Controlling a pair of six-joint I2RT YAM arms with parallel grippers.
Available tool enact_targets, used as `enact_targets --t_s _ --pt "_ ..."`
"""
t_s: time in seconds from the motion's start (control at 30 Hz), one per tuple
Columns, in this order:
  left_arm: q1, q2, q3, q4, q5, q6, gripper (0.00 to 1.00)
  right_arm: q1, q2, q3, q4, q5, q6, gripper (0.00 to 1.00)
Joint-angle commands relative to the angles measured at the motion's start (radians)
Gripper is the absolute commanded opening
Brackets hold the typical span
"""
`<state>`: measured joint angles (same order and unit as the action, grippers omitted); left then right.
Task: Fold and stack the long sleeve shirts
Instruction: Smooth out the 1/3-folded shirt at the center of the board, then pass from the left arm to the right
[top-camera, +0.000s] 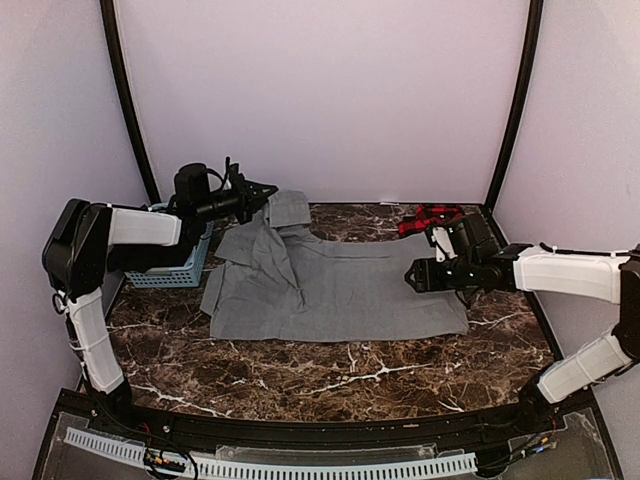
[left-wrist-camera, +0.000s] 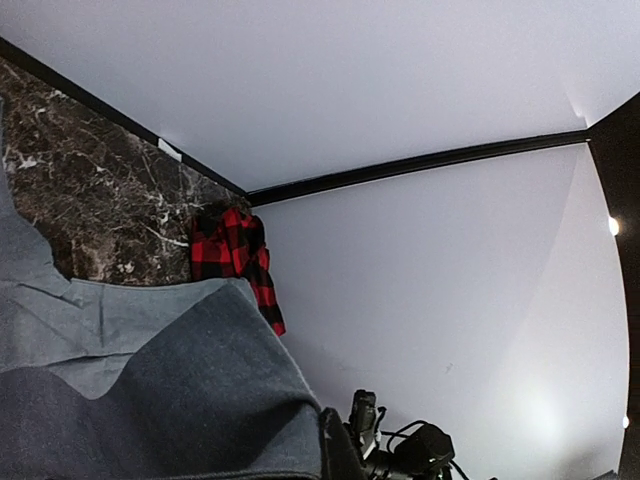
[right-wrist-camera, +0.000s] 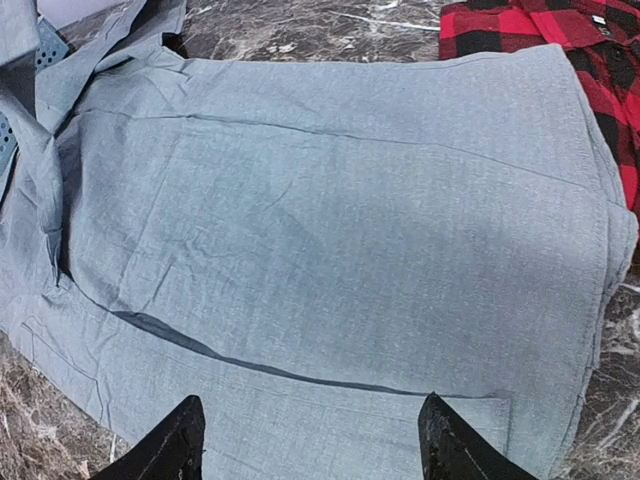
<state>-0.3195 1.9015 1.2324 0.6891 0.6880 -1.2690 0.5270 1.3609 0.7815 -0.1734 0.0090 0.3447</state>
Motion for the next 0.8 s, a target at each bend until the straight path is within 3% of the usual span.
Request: enact_targets --t_s 0.0,0.43,0.77 --pt "-0.001 0.011 0.083 0.149 0.005 -0.056 0.0 0.025 0.028 0.009 0.041 -0.024 0.007 0.7" --pt "-0.038 0.111 0.036 0.26 0.026 -0.098 0.02 0.042 0.053 -0.03 0.091 -0.058 0.035 0.7" --pt "-0.155 0.003 -0.244 0.337 -0.006 -0.055 0.03 0.076 0.088 -0.046 0.215 -0.187 0.091 0.73"
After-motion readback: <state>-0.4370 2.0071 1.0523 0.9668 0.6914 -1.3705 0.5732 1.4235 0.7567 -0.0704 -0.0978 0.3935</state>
